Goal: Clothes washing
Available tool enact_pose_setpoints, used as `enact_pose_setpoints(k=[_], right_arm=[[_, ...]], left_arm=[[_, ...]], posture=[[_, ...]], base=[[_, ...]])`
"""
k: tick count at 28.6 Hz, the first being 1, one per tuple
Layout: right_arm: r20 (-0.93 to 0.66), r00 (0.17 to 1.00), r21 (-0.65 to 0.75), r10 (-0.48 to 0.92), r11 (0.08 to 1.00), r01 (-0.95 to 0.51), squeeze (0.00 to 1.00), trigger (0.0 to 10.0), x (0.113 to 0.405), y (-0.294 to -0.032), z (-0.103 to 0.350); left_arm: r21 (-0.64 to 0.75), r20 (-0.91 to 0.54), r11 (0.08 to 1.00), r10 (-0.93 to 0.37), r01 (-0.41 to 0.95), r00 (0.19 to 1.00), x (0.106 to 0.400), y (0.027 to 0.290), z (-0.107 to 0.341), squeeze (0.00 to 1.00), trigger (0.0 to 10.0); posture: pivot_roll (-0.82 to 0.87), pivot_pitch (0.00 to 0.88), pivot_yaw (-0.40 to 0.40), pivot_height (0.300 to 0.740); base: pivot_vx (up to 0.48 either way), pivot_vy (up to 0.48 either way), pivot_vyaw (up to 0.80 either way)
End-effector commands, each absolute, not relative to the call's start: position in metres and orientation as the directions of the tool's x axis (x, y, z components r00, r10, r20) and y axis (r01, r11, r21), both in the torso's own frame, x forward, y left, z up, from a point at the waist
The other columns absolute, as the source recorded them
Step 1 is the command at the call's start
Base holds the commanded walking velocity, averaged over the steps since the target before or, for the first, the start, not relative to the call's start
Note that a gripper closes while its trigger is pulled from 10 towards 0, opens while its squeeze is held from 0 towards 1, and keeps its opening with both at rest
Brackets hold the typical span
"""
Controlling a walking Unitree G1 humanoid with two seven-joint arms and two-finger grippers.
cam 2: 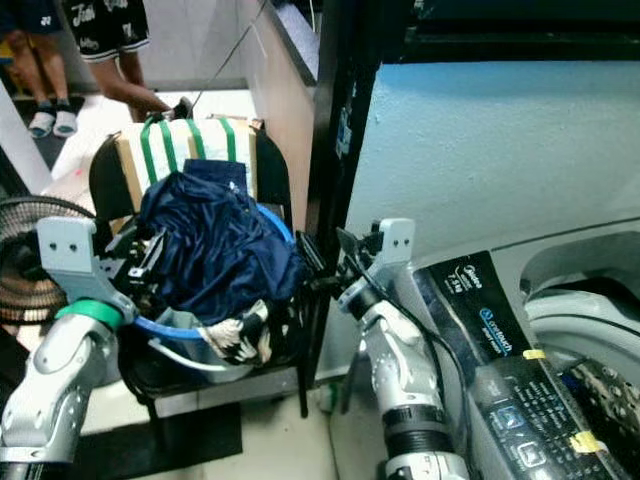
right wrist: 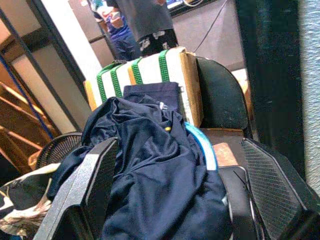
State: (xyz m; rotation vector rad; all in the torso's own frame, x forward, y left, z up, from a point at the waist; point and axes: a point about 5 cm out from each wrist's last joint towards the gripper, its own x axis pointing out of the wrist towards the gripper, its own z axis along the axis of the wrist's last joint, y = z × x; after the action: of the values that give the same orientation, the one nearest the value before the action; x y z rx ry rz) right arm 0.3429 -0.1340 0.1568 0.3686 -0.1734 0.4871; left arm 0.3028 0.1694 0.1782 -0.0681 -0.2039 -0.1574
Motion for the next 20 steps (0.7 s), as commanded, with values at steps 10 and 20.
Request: enact_pose_setpoints(k=[10,20], right_arm=[[0.227,0.857,0.305,0.462,0.802,-0.513,0.00,10.0,0.3417,-0.1278,0.1530],[0.222,0.850,0.300,0.478,0.796,-0.526,0.00,10.0,0.3415,-0.1249,0.1527]], left_arm=[[-0.055,0.212,0.986,-0.141,0.156,0.967,0.2996,0.1703,0.1752,0.00,10.0],[-0.056,0.211,0.988,-0.130,0.145,0.969,0.2973,0.1727,0.1741,0.00,10.0]], posture=[[0.06,0.007,-0.017,0.740],[0.06,0.014,-0.030,0.740]], base=[[0.000,0.000,0.00],[0.000,0.000,0.00]])
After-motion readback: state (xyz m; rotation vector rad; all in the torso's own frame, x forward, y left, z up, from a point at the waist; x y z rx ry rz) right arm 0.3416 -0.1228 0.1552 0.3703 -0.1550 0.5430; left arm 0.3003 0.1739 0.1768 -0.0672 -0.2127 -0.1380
